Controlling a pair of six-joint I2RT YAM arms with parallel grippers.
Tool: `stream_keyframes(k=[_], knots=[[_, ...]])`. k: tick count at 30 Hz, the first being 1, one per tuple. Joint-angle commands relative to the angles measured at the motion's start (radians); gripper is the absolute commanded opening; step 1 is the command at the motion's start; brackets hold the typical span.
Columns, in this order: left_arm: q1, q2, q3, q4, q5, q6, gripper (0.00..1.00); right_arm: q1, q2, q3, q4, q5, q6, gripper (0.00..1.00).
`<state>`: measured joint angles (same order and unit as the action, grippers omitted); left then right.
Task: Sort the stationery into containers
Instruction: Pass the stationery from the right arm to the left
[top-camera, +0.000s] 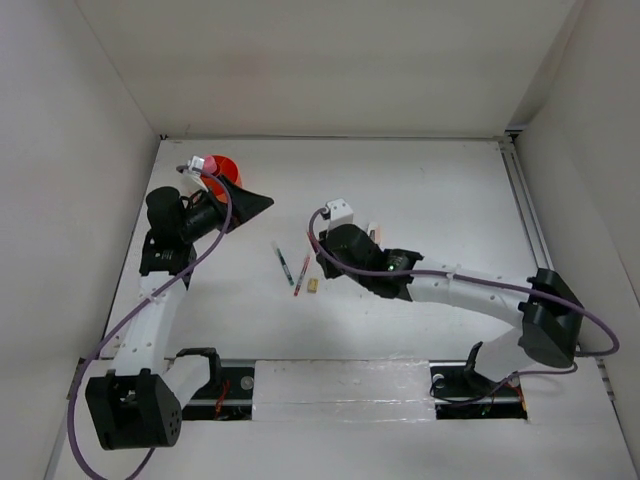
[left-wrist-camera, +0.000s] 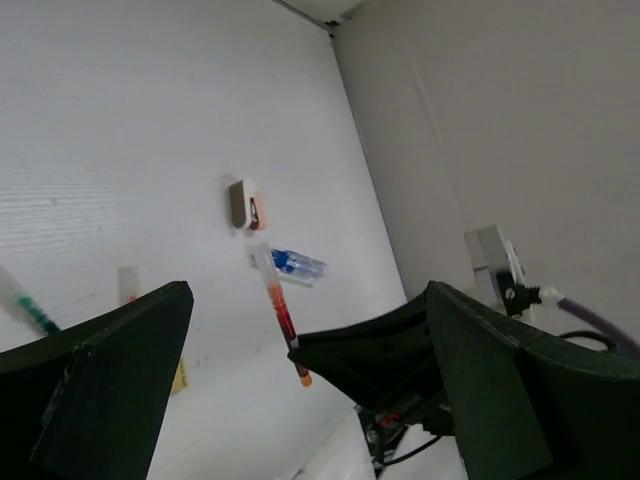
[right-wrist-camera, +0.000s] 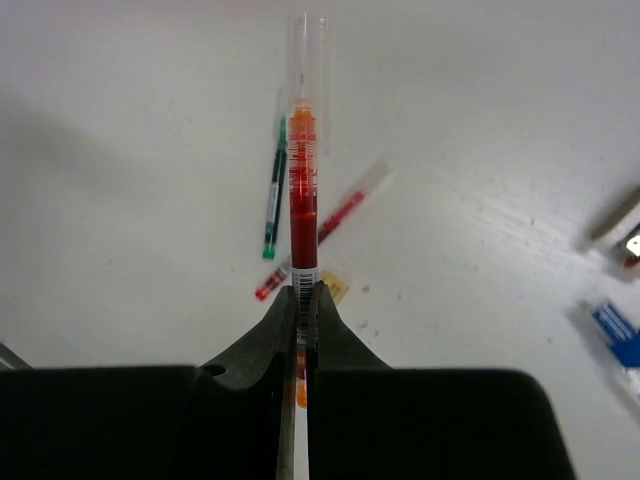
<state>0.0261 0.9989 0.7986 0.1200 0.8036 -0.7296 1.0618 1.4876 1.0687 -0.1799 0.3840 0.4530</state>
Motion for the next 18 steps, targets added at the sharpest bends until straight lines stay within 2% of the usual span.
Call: stream_keyframes(k=[1,6,9,18], knots=[[-0.002,0.007,-0.047,0.263,0.151,-0.116,1.00,-0.040,0.040,0.129,0.160,-0.126,-0.149,0.00],[-0.002,0.007,-0.084,0.287,0.151,-0.126,1.00,-0.049,0.141,0.278,0.151,-0.117,-0.168,0.00],[-0.002,0.007,-0.084,0.287,0.151,-0.117,1.00,-0.049,0.175,0.336,0.151,-0.174,-0.168,0.00],[-0.002,0.018,-0.084,0.239,0.105,-0.079,0.98,-0.049,0.152,0.306,0.197,-0.234,-0.168,0.00]])
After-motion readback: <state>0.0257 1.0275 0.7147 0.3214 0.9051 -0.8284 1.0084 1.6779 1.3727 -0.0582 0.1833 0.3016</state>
